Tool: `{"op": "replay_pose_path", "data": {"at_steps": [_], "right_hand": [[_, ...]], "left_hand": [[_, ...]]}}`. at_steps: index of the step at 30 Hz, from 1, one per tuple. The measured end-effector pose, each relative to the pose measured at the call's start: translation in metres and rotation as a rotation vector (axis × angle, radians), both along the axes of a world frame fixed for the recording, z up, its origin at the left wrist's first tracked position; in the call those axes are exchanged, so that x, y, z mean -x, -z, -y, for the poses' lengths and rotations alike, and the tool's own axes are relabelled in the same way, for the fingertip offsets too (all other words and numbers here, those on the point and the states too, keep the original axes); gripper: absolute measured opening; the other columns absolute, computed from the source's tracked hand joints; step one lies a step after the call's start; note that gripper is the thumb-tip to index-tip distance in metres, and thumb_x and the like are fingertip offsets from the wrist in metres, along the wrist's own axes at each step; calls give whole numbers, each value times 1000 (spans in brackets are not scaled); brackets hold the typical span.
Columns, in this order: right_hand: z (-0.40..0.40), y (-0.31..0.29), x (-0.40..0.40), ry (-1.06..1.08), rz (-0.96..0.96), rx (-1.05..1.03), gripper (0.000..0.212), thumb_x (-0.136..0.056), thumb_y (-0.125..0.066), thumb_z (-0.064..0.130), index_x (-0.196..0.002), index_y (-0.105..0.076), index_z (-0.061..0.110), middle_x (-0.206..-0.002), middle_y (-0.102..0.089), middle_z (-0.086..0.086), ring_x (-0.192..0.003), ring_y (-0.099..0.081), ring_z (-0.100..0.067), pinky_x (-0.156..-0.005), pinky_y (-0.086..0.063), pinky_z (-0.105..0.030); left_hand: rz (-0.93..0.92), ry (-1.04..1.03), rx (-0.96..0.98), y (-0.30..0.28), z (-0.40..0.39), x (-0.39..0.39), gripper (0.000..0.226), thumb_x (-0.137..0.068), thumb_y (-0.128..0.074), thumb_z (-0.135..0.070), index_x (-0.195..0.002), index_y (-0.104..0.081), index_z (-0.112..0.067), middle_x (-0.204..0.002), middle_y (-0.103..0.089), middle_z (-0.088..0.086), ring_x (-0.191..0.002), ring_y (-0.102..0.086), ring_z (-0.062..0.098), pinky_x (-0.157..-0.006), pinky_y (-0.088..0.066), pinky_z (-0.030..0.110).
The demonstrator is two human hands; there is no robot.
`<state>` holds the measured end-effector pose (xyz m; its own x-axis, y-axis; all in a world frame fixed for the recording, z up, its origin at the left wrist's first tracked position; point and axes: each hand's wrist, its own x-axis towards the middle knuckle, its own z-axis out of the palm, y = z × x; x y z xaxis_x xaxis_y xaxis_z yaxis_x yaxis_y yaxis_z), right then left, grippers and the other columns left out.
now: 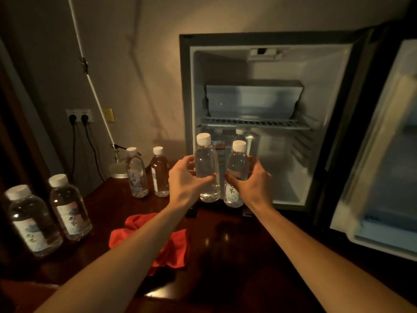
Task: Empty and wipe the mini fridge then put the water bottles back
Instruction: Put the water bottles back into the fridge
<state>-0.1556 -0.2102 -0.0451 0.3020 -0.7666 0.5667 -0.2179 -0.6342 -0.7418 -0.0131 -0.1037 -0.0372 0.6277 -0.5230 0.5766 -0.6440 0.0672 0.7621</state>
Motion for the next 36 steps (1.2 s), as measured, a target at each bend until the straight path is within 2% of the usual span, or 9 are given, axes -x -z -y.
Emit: {"op": "replay_pose_path", "data": {"at_steps": [3,7,11,14,17,20,24,30,36], "right_hand": [[31,6,2,39,-6,-3,70,-63,-82,59,-120,-56,28,-108,-64,13,-99,-62,-7,-82,-55,-31],[62,11,0,59,-4,-32,65,-59,-82,60,-114,-60,32,-102,-67,12,-94,-64,-7,-80,-57,-33],[92,18,-13,35,-11,-117,58,-62,-87,44,-113,-62,30,-101,-71,12,-92,-66,-7,-82,-56,-32],[113,25,-29,-14,-27,-182,64,-64,-86,42,-120,-58,27,-108,-68,10,-97,-65,-8,-83,-54,-30],[126,31,-43,-117,9,-204,52,-67,-86,35,-111,-60,24,-98,-71,7,-88,-69,-9,-73,-57,-30],[135,33,-55,-121,32,-128,51,-64,-82,48,-106,-61,28,-96,-72,8,-86,-69,-7,-74,-57,-36],[143,33,-65,-53,-41,1,38,-70,-79,52,-95,-60,31,-85,-69,13,-76,-64,4,-62,-48,-20],[153,38,-78,-5,-19,14,49,-71,-80,49,-106,-63,19,-91,-72,4,-79,-68,-11,-69,-55,-38],[152,41,-82,-14,15,-29,51,-72,-78,53,-109,-62,22,-94,-71,6,-81,-69,-10,-71,-57,-41]], "left_hand": [[-32,-31,-19,3,22,4,64,-58,-89,-33,-116,-66,-20,-103,-71,-5,-91,-66,6,-83,-59,36],[-33,-55,-60,10,50,5,61,-59,-86,-35,-117,-68,-23,-100,-70,-11,-92,-65,4,-86,-57,36],[-45,-90,-115,17,79,1,49,-64,-85,-34,-107,-69,-20,-101,-68,-3,-93,-64,13,-86,-56,40],[-87,-109,-118,23,98,-4,43,-65,-88,-32,-102,-71,-18,-92,-67,-3,-86,-65,14,-78,-55,34],[-104,-95,-88,28,111,-8,46,-67,-89,-31,-107,-72,-17,-88,-71,-1,-75,-63,6,-71,-56,32],[-95,-102,-61,34,124,-14,52,-71,-85,-31,-118,-67,-19,-102,-73,2,-89,-68,15,-78,-58,36],[-76,-140,-91,37,138,-22,48,-78,-79,-36,-122,-65,-22,-108,-73,6,-102,-68,24,-82,-54,33],[-102,-152,-155,37,156,-31,54,-85,-70,-41,-135,-56,-23,-121,-68,9,-114,-61,31,-94,-51,43],[-122,-129,-182,41,158,-33,57,-88,-68,-40,-139,-51,-21,-125,-66,11,-117,-59,31,-97,-49,44]]}}
